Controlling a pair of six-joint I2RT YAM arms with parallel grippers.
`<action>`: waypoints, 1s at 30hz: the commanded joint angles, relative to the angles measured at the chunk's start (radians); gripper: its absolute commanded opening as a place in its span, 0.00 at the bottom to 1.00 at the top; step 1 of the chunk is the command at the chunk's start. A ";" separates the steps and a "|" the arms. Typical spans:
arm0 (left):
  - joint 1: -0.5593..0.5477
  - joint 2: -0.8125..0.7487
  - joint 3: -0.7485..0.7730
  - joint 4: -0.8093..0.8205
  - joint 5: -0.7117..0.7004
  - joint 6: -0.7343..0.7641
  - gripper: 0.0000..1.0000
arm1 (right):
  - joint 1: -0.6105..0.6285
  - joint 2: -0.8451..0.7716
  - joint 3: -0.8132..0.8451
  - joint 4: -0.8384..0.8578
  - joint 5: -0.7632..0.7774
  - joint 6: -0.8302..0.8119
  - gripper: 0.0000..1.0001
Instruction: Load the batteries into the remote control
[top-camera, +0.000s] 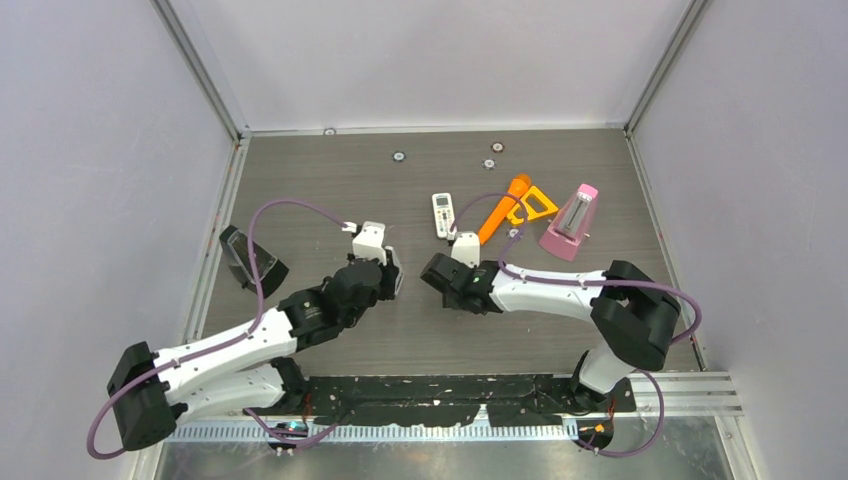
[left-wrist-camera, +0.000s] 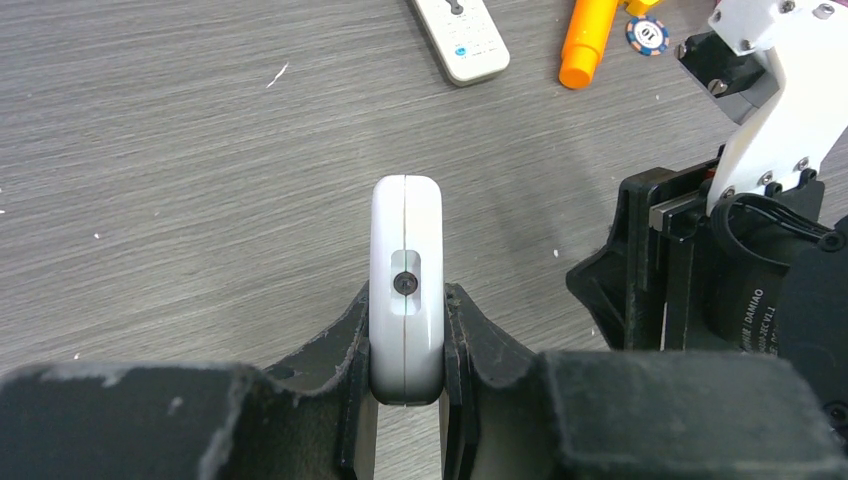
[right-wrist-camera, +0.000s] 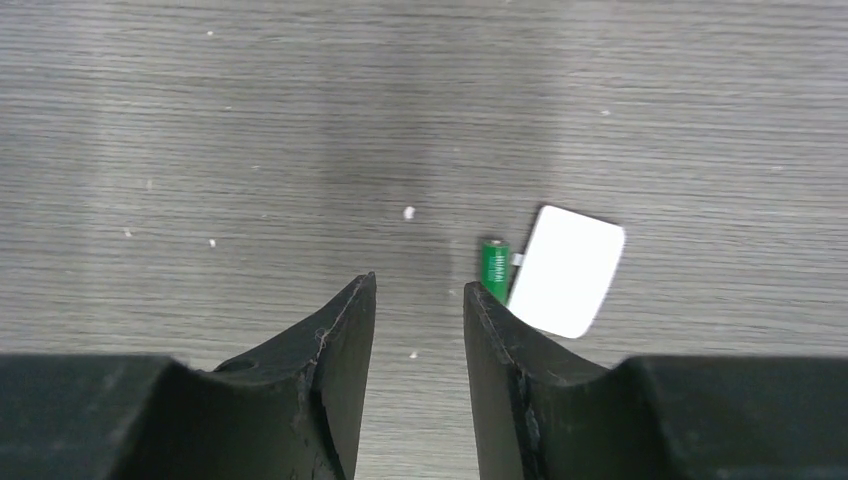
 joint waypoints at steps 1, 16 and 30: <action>-0.003 -0.032 0.009 0.028 -0.039 -0.007 0.00 | -0.010 -0.033 0.044 -0.073 0.112 -0.038 0.44; -0.003 -0.075 -0.019 0.024 -0.032 -0.033 0.00 | -0.035 0.069 0.027 -0.013 0.046 -0.087 0.33; -0.001 -0.134 -0.036 0.052 0.000 -0.044 0.00 | -0.081 0.065 -0.035 0.046 -0.018 -0.083 0.09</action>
